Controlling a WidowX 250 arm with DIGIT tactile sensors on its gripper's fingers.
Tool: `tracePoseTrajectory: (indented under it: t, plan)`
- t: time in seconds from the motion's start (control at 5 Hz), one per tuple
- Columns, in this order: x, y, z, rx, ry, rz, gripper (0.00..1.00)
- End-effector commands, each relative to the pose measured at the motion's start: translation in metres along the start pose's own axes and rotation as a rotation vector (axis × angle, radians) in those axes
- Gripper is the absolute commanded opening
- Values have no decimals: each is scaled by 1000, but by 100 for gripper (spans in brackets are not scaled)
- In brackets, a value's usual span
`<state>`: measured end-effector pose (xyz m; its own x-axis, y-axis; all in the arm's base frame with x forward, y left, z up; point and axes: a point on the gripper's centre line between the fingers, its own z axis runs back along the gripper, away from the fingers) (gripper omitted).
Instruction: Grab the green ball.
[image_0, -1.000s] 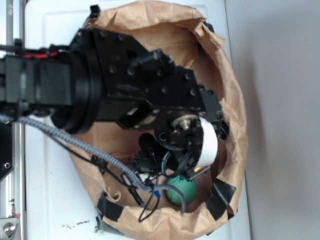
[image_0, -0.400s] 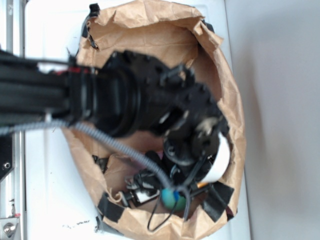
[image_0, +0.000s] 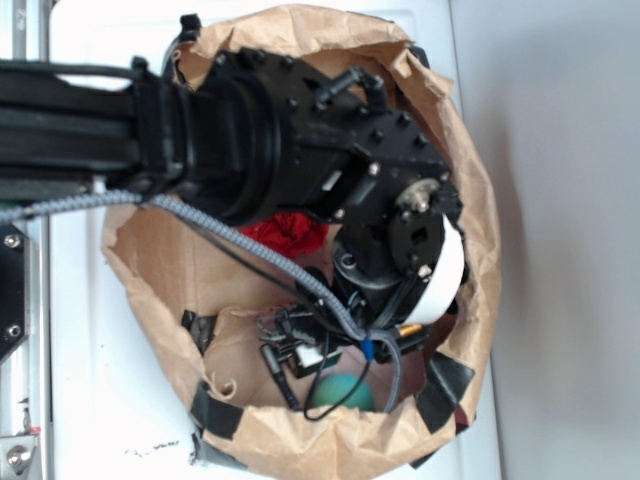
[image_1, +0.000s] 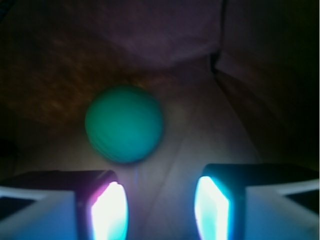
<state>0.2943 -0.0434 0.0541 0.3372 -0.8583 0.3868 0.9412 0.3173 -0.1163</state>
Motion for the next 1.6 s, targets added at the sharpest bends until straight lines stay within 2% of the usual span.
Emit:
tracePoseTrajectory:
  t: [0.0,0.4,0.6,0.8,1.0,1.2,1.4]
  plan:
    - [29,-3,21,49,41,-52,100]
    - [29,-3,21,49,41,-52,100]
    - [28,-9,13,35,2,-92,100]
    - [44,-10,-17,-31,14,-174,100]
    - [53,-7,-35,-109,-4,-242,100]
    - [52,-3,-46,-128,-2,-255,45]
    - [53,-17,-50,-122,-3,-247,0]
